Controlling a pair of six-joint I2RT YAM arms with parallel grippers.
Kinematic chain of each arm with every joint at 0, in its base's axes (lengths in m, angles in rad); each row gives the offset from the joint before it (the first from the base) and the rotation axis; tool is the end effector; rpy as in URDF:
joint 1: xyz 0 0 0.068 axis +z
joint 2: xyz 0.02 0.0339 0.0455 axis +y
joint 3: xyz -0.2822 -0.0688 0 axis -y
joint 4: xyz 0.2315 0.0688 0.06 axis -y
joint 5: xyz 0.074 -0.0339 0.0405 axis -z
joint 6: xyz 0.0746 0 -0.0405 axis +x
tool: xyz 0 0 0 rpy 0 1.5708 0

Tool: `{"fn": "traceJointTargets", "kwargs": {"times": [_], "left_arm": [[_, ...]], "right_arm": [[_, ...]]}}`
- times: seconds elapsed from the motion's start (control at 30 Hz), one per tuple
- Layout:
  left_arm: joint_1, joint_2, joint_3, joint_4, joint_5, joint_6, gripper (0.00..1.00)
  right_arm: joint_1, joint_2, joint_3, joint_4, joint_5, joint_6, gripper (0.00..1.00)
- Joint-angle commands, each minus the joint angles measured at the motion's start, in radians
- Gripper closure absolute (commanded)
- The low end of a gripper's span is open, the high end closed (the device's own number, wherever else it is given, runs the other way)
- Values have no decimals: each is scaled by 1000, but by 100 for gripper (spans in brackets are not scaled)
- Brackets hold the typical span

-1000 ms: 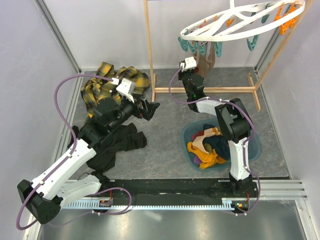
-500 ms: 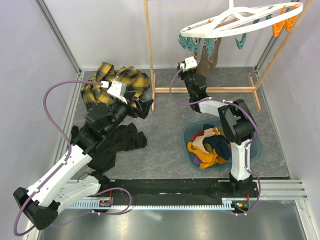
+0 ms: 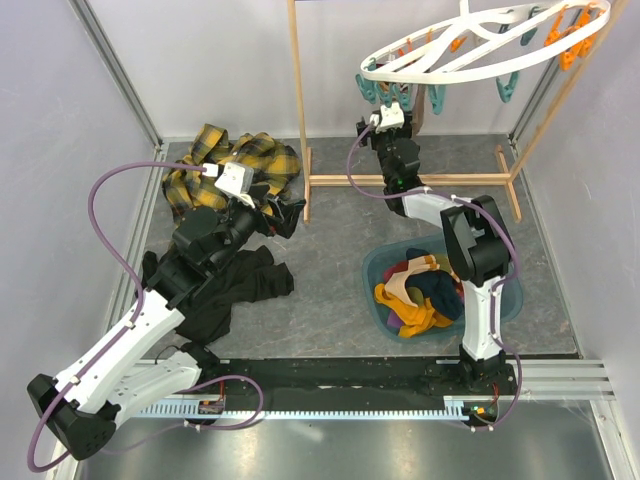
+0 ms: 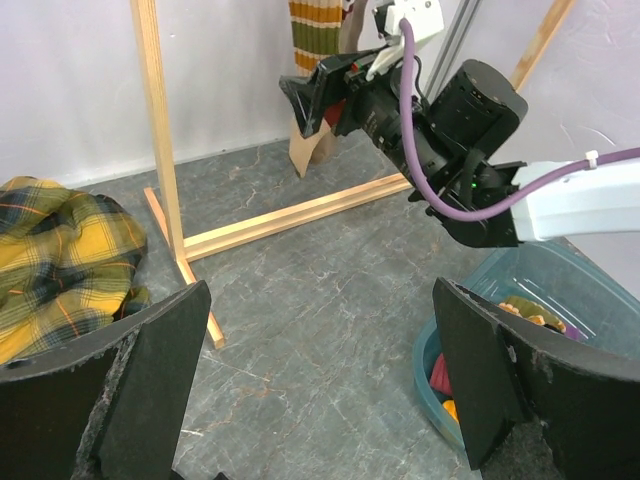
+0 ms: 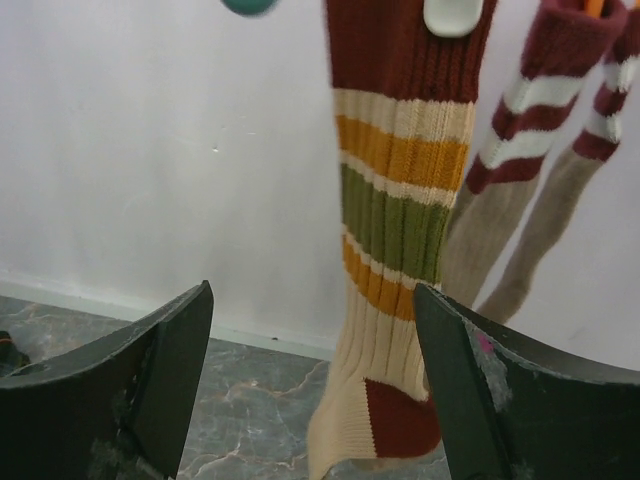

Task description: Remove the socks clipped to the hanger

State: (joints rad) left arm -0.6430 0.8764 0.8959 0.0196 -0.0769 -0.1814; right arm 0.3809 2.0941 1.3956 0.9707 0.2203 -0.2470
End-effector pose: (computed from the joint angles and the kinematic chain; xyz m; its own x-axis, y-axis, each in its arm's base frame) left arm 0.1779 -0.1261 0.4007 -0.0660 -0.1753 -0.9823 0.5332 0.8259 -0.1832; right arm 0.4872 0.1775 0.2945 0.2829 -0.1437 -0.9483 -0.1013 0.9787 -0.1785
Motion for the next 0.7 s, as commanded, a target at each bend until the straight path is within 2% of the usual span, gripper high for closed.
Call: {"fn": "traceJointTargets", "kwargs": {"times": [0.0, 0.13, 0.3, 0.43, 0.5, 0.53, 0.57, 0.67], "left_arm": [[-3, -4, -3, 49, -20, 43, 1], [-3, -2, -5, 51, -24, 48, 1], [-3, 7, -5, 52, -24, 49, 1], [-3, 16, -3, 52, -18, 45, 1], [-3, 18, -5, 52, -17, 45, 1], [-3, 18, -5, 52, -18, 46, 1], [-3, 18, -5, 52, -21, 48, 1], [-3, 18, -6, 52, -30, 57, 1]], "right_arm": [[-20, 61, 74, 7, -12, 9, 14], [-30, 92, 88, 13, -15, -1, 18], [-37, 84, 57, 69, 43, -1, 14], [-48, 81, 51, 63, 34, 15, 12], [-48, 81, 46, 57, -1, 15, 22], [-48, 78, 40, 59, -13, 23, 30], [-48, 64, 30, 68, -27, 32, 56], [-48, 23, -26, 105, -53, 63, 84]]}}
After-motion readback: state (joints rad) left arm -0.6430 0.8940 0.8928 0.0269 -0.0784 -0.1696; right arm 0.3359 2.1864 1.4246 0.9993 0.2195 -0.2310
